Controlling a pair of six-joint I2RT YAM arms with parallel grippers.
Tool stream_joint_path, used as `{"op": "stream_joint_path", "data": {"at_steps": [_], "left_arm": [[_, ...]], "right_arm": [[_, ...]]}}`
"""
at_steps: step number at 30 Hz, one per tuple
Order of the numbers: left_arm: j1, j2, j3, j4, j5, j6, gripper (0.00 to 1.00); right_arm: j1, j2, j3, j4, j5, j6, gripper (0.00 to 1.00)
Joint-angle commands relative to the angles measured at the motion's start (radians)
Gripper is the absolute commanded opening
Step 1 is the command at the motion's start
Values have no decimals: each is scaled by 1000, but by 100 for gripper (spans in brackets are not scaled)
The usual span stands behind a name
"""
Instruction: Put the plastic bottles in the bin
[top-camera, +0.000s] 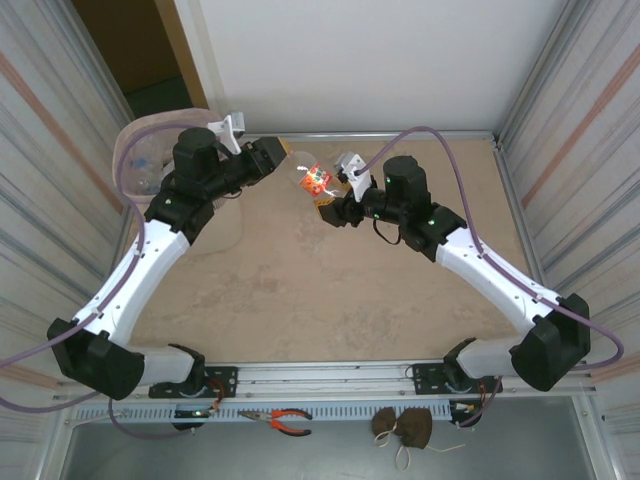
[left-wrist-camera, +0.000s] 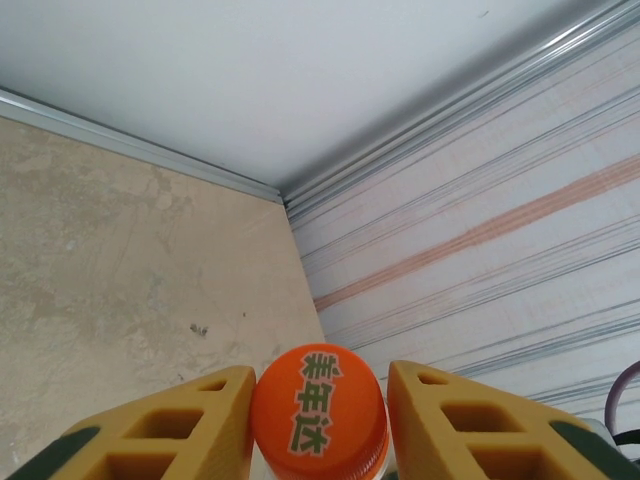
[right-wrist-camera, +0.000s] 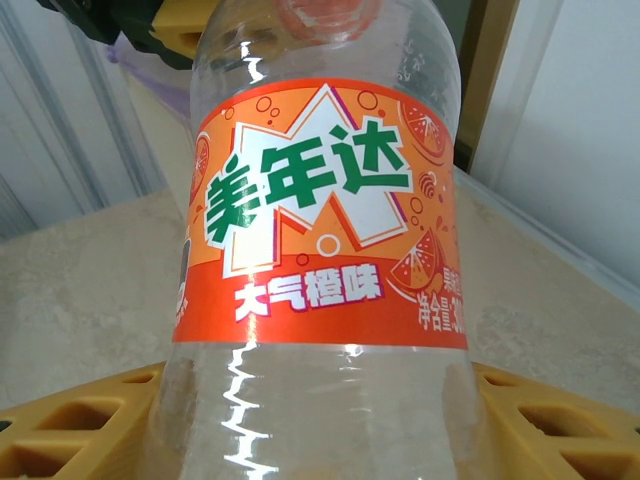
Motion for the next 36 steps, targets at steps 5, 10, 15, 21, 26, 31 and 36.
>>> {"op": "stream_joint_path", "data": {"at_steps": [5,10,15,21,26,31,36], "left_arm": [[-5,-6,-2,72,0,-28,38],[-4,13,11,65,9,-29,38],[-3,21,7,74,14,-36,36],[-5,21,7,73,14,-34,31],[-4,16,5,67,2,-17,24],[-1,10,49,5,-33,58,21],[47,21,173,-119,-40,204,19]], "right_arm": [[11,-27,-15,17,-14,18,47],[10,-30,-15,17,-13,18,47],[10,-29,-15,17,-18,18,47],[11,-28,-14,15,-19,18,47],[16,-29,-9,11,-14,18,48],[21,-46,-2,-13,16,22,74],[25,-101,-6,-60,70,24,84]]}}
